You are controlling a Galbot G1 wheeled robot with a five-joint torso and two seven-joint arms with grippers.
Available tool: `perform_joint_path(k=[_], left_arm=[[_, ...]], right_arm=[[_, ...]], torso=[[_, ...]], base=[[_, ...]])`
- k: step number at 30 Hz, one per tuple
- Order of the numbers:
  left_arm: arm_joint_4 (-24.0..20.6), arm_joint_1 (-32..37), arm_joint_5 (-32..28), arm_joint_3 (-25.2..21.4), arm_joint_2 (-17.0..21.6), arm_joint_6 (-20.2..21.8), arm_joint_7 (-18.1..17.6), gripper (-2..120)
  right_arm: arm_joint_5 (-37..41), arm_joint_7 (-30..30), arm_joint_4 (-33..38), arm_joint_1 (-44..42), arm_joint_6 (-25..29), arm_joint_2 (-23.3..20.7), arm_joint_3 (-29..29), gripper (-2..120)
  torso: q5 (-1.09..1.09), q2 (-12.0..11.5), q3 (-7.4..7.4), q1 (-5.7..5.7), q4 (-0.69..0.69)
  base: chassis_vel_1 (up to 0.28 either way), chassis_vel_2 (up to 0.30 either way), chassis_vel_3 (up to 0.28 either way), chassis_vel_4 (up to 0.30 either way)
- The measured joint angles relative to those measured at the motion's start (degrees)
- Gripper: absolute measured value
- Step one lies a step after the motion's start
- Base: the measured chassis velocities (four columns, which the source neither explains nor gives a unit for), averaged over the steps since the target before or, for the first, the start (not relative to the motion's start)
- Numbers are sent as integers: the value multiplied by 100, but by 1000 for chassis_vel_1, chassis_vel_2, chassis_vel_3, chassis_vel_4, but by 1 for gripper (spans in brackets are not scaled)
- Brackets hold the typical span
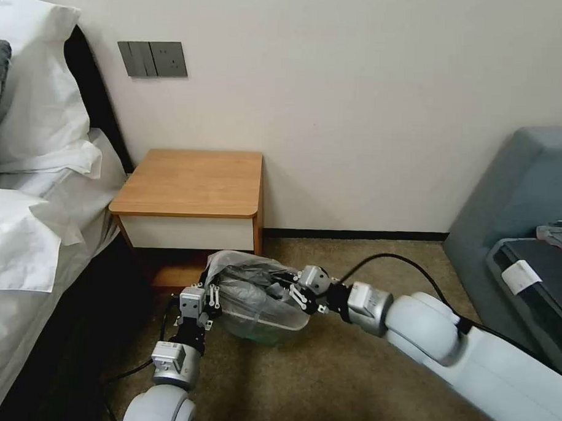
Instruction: Pick up the garbage bag from the table and place it over the trash can.
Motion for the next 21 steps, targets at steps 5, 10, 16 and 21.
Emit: perform_joint_path(k=[5, 10, 16, 21], left_arm=[[-41, 16, 125, -51, -17, -45, 9, 7], [-128, 20, 144, -69, -6, -48, 12, 7], [-276, 130, 366, 21, -27, -135, 72, 7], [-374, 204, 476, 105, -51, -177, 83, 7]], right_arm=[[43, 10, -688, 773, -131, 579, -1052, 0], [66, 0, -1205, 1335, -207, 1017, -1610, 0], [7, -12, -2079, 2182, -170, 1558, -2485, 0], [-27, -34, -2549, 2455, -61, 1759, -2839, 0]], torso=[[3, 0, 0, 0, -1], [2, 0, 0, 0, 0], [2, 0, 0, 0, 0], [2, 0, 0, 0, 0]], base=[[0, 0, 0, 0], [0, 0, 0, 0], [0, 0, 0, 0], [0, 0, 0, 0]])
